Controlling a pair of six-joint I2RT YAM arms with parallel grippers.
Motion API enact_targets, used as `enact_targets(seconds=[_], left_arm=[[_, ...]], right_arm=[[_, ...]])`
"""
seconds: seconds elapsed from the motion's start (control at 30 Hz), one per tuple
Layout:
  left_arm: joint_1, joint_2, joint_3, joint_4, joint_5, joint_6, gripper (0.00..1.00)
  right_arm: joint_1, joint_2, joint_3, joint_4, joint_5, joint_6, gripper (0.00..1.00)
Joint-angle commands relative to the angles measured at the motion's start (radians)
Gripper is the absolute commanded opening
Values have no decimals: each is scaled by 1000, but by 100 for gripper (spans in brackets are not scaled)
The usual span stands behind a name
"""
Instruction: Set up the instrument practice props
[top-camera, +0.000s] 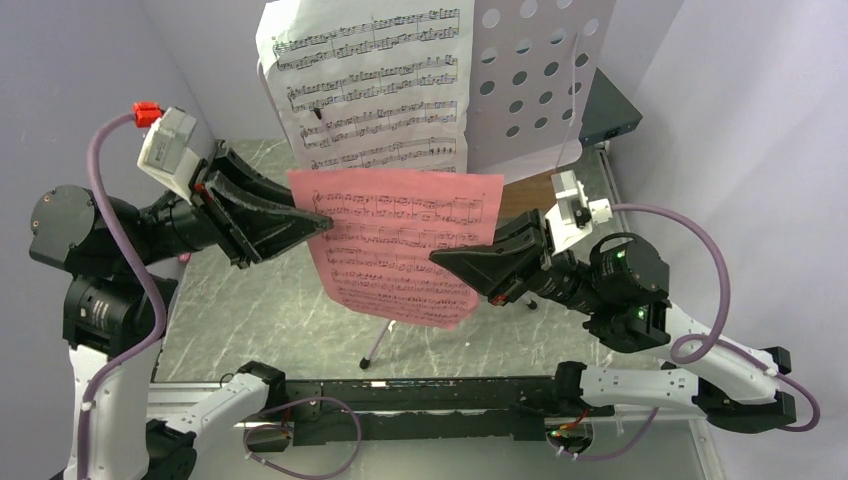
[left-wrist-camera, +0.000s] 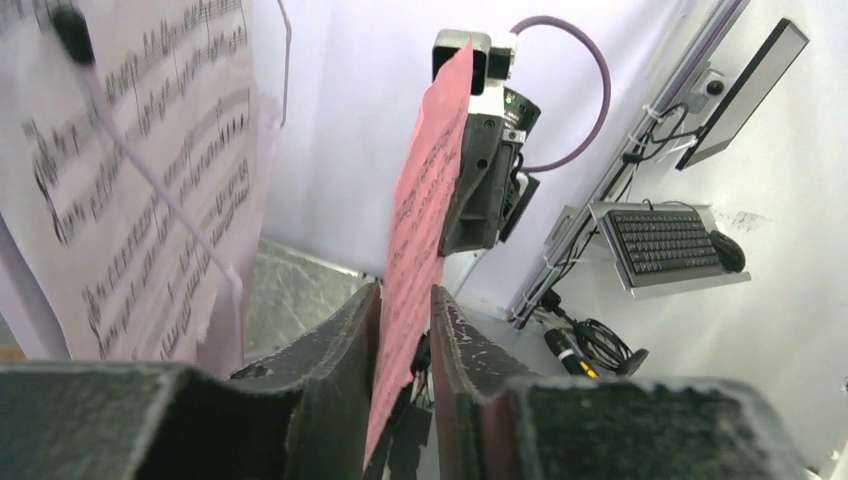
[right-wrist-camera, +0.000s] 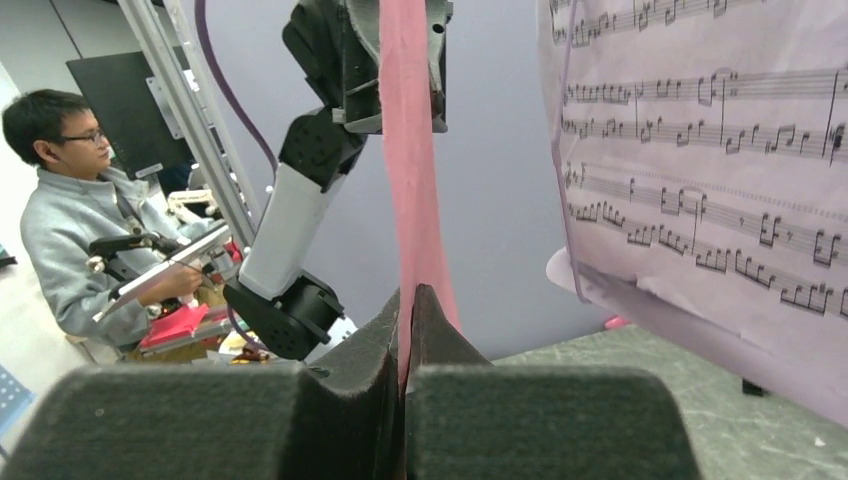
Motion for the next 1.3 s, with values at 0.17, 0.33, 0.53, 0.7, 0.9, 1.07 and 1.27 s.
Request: enact_targets(seconds=[0.17, 0.33, 0.53, 0.7, 0.9, 1.07, 1.27], left_arm=[[-1, 166, 134, 286, 71, -205, 27], [-1, 280, 294, 175, 89, -134, 10], [-1, 441, 531, 68, 56, -82, 0], [-1, 523, 677, 90, -7, -109, 0], [-2, 527, 697, 164, -86, -149, 0], [-2, 498, 716, 240, -143, -185, 0], [-2, 543, 783, 285, -204, -205, 0]], right_arm=[[-3, 57, 146, -32, 11, -66, 0], [-4, 88, 217, -90, 81, -118, 0], [-4, 98, 309, -249, 363, -227, 24], [-4, 77, 338, -297, 533, -306, 50], [-4, 29, 350, -308, 664, -412, 57], [-4, 20, 366, -297, 655, -453, 60], [-5, 51, 403, -299, 691, -502, 62]])
